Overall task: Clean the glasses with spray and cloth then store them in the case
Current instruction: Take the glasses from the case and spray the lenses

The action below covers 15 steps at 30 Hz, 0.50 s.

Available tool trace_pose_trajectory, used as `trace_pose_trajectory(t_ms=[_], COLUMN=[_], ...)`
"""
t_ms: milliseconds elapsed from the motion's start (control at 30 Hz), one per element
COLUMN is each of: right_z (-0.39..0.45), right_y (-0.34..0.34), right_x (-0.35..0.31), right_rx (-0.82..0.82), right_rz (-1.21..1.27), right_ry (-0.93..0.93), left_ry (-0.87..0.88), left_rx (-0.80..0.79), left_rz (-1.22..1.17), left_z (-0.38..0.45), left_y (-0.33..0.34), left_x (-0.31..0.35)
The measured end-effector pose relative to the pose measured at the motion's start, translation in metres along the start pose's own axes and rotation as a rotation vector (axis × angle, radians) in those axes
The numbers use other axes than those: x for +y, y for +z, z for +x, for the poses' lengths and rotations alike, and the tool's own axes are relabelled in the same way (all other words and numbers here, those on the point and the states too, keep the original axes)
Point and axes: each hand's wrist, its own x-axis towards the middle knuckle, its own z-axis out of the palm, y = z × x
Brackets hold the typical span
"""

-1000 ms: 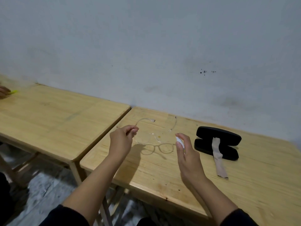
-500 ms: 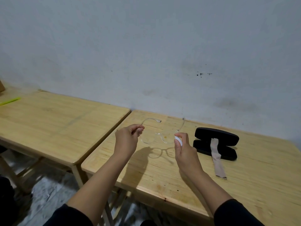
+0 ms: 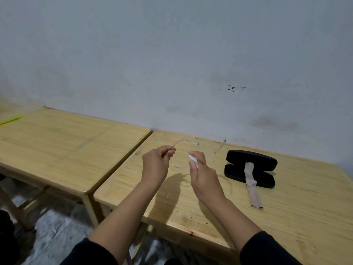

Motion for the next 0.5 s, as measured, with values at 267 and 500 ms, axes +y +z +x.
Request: trace_pose_trajectory(t_ms=[267,500], right_z=[0.0,-0.005], right_y=[0.002,-0.014], right_x=[-0.002,0.008], right_rx=[0.054,0.173], right_rz=[0.056,1.102], right_ry=[-0.004,0.523], left_ry=[-0.012,-0.073], left_rx=[0.0,0.093], left_rz=[-0.028,-0.099], left_z=[-0.001,0.006], left_y=[0.003,-0.016], left_x=[0.007,0.007])
